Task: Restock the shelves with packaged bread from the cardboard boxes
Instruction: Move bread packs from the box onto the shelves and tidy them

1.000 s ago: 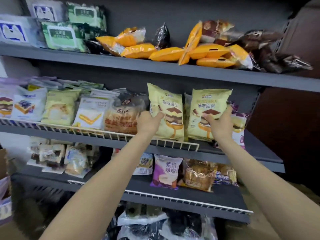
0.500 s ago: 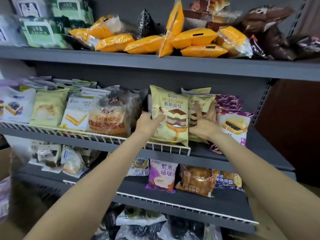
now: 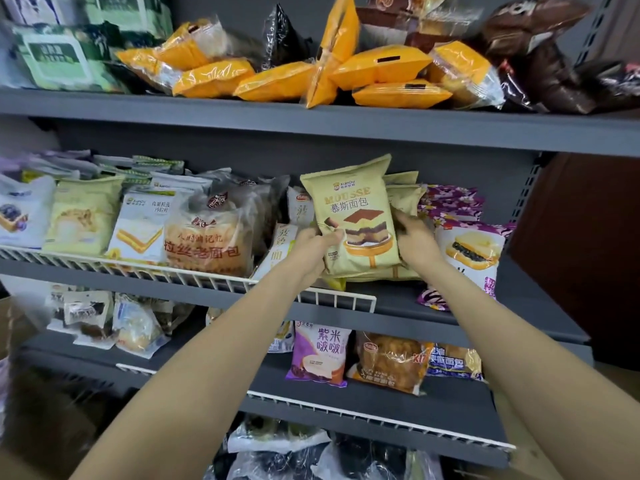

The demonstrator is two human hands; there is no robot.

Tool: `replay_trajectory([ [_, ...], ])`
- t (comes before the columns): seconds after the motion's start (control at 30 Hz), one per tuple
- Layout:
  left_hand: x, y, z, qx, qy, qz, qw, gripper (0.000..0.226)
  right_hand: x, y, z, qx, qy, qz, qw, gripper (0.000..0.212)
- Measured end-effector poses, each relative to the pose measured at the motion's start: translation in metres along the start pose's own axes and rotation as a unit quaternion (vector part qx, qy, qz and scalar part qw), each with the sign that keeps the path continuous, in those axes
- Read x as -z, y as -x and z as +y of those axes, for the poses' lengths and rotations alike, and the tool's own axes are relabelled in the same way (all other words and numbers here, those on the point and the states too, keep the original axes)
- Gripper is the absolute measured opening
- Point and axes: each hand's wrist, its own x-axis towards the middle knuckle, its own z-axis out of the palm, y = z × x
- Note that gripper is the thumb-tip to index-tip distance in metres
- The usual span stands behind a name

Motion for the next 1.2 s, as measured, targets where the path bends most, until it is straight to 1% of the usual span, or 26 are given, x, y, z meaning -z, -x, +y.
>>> replay_trajectory([
  [0.07, -0.004, -0.005, -0.002, 0.013, -0.005, 0.016, 1.000, 0.037, 0.005, 0.000, -0.001, -0.070, -0.150, 0.059, 0.984, 0.030],
  [0.1, -0.008, -0.008, -0.003, 0.010, -0.018, 0.023, 1.000, 0.038, 0.007, 0.000, -0.004, -0.094, -0.185, 0.073, 0.976, 0.034],
  [0.17, -0.015, -0.012, -0.005, -0.007, -0.057, 0.037, 0.998, 0.030, 0.008, 0.002, -0.015, -0.120, -0.291, 0.045, 0.948, 0.048],
  [0.2, -0.018, -0.014, -0.006, -0.020, -0.099, 0.044, 0.994, 0.025, 0.007, 0.004, -0.017, -0.125, -0.338, 0.027, 0.932, 0.067],
  [0.23, -0.019, -0.014, -0.005, -0.032, -0.162, 0.048, 0.985, 0.023, 0.006, 0.006, -0.018, -0.120, -0.354, 0.014, 0.928, 0.090],
  [0.27, -0.019, -0.014, -0.004, -0.040, -0.232, 0.052, 0.971, 0.023, 0.002, 0.008, -0.019, -0.105, -0.341, 0.004, 0.934, 0.107],
  [0.3, -0.018, -0.013, -0.002, -0.045, -0.294, 0.056, 0.953, 0.027, -0.002, 0.012, -0.019, -0.089, -0.313, -0.005, 0.946, 0.118],
  [0.33, -0.016, -0.014, 0.000, -0.048, -0.342, 0.059, 0.937, 0.029, -0.005, 0.014, -0.021, -0.083, -0.286, -0.003, 0.955, 0.123],
  [0.4, -0.013, -0.013, 0.004, -0.061, -0.400, 0.060, 0.912, 0.034, -0.007, 0.020, -0.027, -0.081, -0.229, 0.028, 0.970, 0.126],
  [0.5, -0.012, -0.008, 0.009, -0.136, -0.426, 0.070, 0.892, 0.056, -0.010, 0.031, -0.034, -0.063, -0.087, 0.093, 0.990, 0.121],
  [0.53, -0.012, -0.005, 0.009, -0.164, -0.421, 0.073, 0.889, 0.061, -0.010, 0.037, -0.037, -0.055, -0.045, 0.099, 0.993, 0.116],
  [0.6, -0.014, -0.001, 0.007, -0.189, -0.422, 0.070, 0.884, 0.066, -0.011, 0.043, -0.037, -0.060, 0.010, 0.097, 0.993, 0.106],
  [0.63, -0.014, 0.000, 0.005, -0.191, -0.435, 0.068, 0.878, 0.066, -0.010, 0.046, -0.036, -0.062, 0.039, 0.101, 0.992, 0.103],
  [0.7, -0.016, 0.000, 0.000, -0.180, -0.470, 0.059, 0.862, 0.064, -0.008, 0.050, -0.036, -0.034, 0.115, 0.117, 0.986, 0.103],
  [0.8, -0.019, 0.005, -0.002, -0.141, -0.508, 0.042, 0.849, 0.059, -0.006, 0.049, -0.038, 0.001, 0.192, 0.089, 0.977, 0.108],
  [0.9, -0.015, 0.010, 0.004, -0.141, -0.529, 0.046, 0.836, 0.054, -0.001, 0.048, -0.042, 0.019, 0.195, 0.064, 0.978, 0.105],
  [0.97, -0.007, 0.014, 0.010, -0.169, -0.530, 0.057, 0.829, 0.048, 0.001, 0.050, -0.049, 0.043, 0.171, 0.062, 0.982, 0.091],
  [1.03, 0.004, 0.020, 0.016, -0.203, -0.536, 0.070, 0.817, 0.038, 0.003, 0.051, -0.061, 0.061, 0.109, 0.053, 0.991, 0.070],
  [1.1, 0.020, 0.030, 0.022, -0.223, -0.568, 0.092, 0.787, 0.033, 0.003, 0.051, -0.081, 0.067, 0.031, 0.029, 0.997, 0.057],
  [1.2, 0.057, 0.044, 0.028, -0.257, -0.617, 0.147, 0.729, 0.029, -0.005, 0.044, -0.119, 0.071, -0.030, -0.015, 0.997, 0.048],
])
